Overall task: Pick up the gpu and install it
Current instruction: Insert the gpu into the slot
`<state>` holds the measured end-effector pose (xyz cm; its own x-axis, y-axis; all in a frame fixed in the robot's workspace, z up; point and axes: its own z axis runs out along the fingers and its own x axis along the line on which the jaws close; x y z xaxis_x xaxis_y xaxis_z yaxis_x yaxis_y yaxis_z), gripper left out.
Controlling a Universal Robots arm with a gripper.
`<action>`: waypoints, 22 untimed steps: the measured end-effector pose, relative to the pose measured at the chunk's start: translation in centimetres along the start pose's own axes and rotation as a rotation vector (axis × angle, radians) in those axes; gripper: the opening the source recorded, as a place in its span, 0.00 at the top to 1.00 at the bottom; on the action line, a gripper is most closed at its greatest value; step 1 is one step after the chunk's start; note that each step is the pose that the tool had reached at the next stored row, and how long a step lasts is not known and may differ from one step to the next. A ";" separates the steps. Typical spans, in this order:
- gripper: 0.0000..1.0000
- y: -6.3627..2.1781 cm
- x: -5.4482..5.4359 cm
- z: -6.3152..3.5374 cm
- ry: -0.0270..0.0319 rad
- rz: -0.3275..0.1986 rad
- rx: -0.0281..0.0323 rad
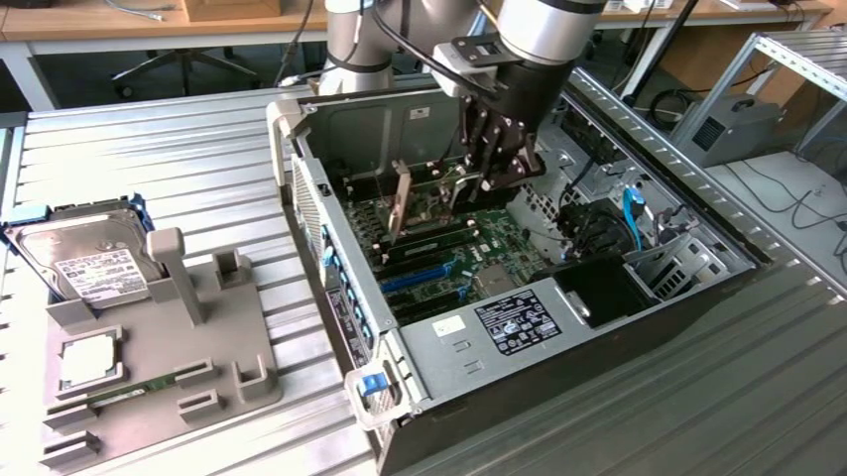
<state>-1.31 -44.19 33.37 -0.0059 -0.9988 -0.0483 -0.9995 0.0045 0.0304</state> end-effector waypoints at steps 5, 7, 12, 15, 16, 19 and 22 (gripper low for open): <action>0.73 0.17 0.5 0.08 -0.0003 -0.001 0.0009; 0.73 0.17 0.5 0.09 -0.0003 -0.001 0.0009; 0.73 0.19 0.5 0.10 -0.0003 -0.001 0.0008; 0.73 0.37 0.5 0.13 -0.0003 -0.001 0.0010; 0.73 0.44 0.5 0.14 -0.0003 -0.001 0.0011; 0.73 0.69 0.5 0.24 -0.0007 -0.001 0.0019; 0.73 0.82 0.5 0.34 -0.0001 -0.001 0.0026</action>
<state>-2.14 -44.66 33.03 -0.0051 -0.9988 -0.0483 -0.9996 0.0037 0.0278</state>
